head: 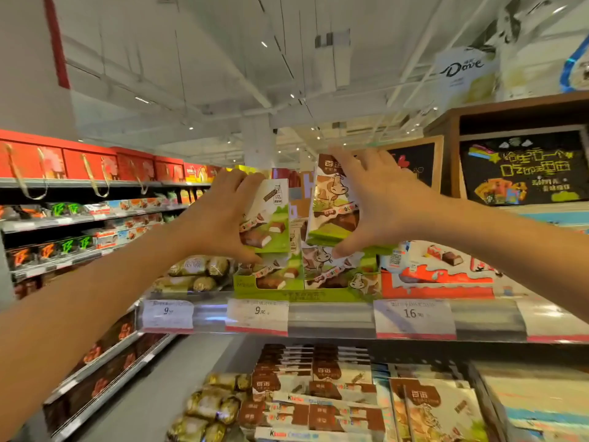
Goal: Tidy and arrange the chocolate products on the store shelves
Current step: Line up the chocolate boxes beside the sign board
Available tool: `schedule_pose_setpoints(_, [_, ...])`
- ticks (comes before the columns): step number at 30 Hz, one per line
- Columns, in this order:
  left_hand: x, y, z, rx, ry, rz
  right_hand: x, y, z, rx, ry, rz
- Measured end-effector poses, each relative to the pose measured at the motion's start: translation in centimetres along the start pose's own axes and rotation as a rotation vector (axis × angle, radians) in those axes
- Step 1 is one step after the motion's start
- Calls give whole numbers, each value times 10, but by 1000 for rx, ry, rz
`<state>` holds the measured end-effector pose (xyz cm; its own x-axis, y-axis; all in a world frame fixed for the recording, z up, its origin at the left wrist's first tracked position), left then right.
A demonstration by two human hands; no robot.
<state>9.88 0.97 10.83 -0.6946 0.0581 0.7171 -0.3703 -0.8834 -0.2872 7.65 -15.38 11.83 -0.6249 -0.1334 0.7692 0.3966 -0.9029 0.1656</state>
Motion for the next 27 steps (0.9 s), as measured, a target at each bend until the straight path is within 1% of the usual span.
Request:
schedule_pose_setpoints(4, [-10, -9, 6, -46, 29, -76, -16, -15, 8, -33, -24, -193])
schedule_pose_setpoints(8, [-22, 0, 11, -121, 31, -195, -35, -17, 8, -85, -88, -348])
schedule_pose_setpoints(10, [-30, 4, 13, -150, 20, -227, -41, -13, 6, -109, -114, -379])
schedule_pose_setpoints(12, [-41, 4, 13, -139, -32, -280, -44, -12, 3, -106, -130, -395])
schedule_pose_setpoints(14, [-47, 2, 11, -133, -52, -362, -46, -14, 2, -90, -143, -417])
schedule_pose_setpoints(17, [-42, -1, 9, -148, 1, -516, -48, -17, 4, -73, -160, -429])
schedule_pose_setpoints(21, [-37, -5, 7, -152, 21, -620, -50, -15, 7, -61, -179, -410])
schedule_pose_setpoints(25, [-32, -8, 2, -123, 35, -597, -46, -16, 7, -23, -142, -432])
schedule_pose_setpoints(27, [-28, -4, -3, -154, 59, -527, -44, -17, 5, -3, -111, -445])
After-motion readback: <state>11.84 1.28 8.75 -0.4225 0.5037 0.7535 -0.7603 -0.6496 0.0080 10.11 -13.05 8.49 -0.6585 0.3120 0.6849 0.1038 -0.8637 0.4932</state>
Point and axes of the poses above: each hand's wrist, its own z-axis towards the middle knuckle, its own x-axis out of the back of the hand, y = z × x, the point moved 10 cm from there along z, towards the middle knuckle, and after that the axes turned 2 degrees about y, right-handed, at the moved point
